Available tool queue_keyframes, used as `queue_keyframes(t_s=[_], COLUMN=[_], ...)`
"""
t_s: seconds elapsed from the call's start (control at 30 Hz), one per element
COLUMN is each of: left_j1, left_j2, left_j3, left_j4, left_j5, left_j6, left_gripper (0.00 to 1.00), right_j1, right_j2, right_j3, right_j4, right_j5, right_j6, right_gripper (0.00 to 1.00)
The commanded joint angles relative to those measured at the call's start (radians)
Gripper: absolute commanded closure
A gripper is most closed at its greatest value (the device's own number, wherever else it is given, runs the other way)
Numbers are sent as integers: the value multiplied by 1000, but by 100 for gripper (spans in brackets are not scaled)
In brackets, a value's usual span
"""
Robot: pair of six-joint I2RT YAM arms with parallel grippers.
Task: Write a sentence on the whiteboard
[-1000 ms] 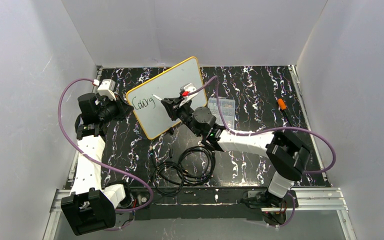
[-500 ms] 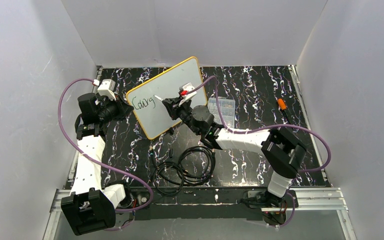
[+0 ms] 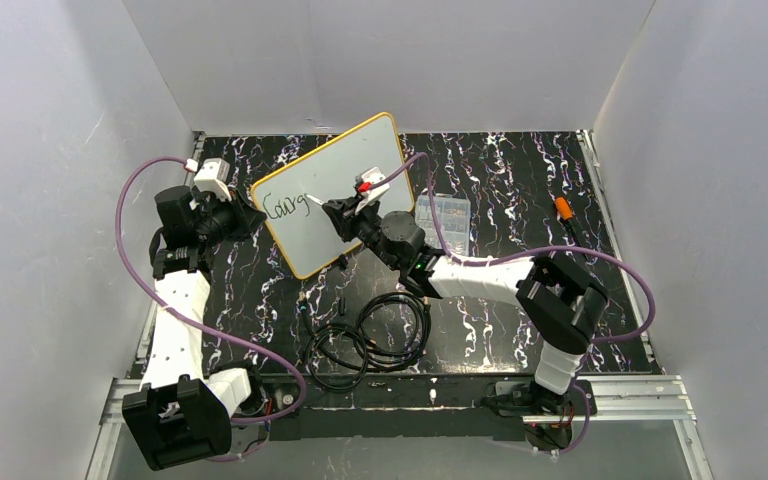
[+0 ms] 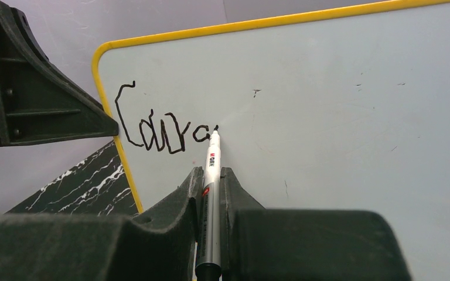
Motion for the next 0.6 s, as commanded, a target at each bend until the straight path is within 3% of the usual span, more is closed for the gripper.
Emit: queue_keyframes(t_s=[0.0, 0.57], left_j1=[-2, 0], left_j2=[-12, -17], left_j3=[1, 0], left_j4=[-10, -10], left_j5=[19, 19], left_j6=[1, 1], left_gripper=[100, 100], right_j1=[-10, -17], right_j2=[14, 32], right_j3=[48, 39], right_j4=[41, 36], right_j5=[-4, 6], right_j6=[4, 10], right_gripper=[99, 99])
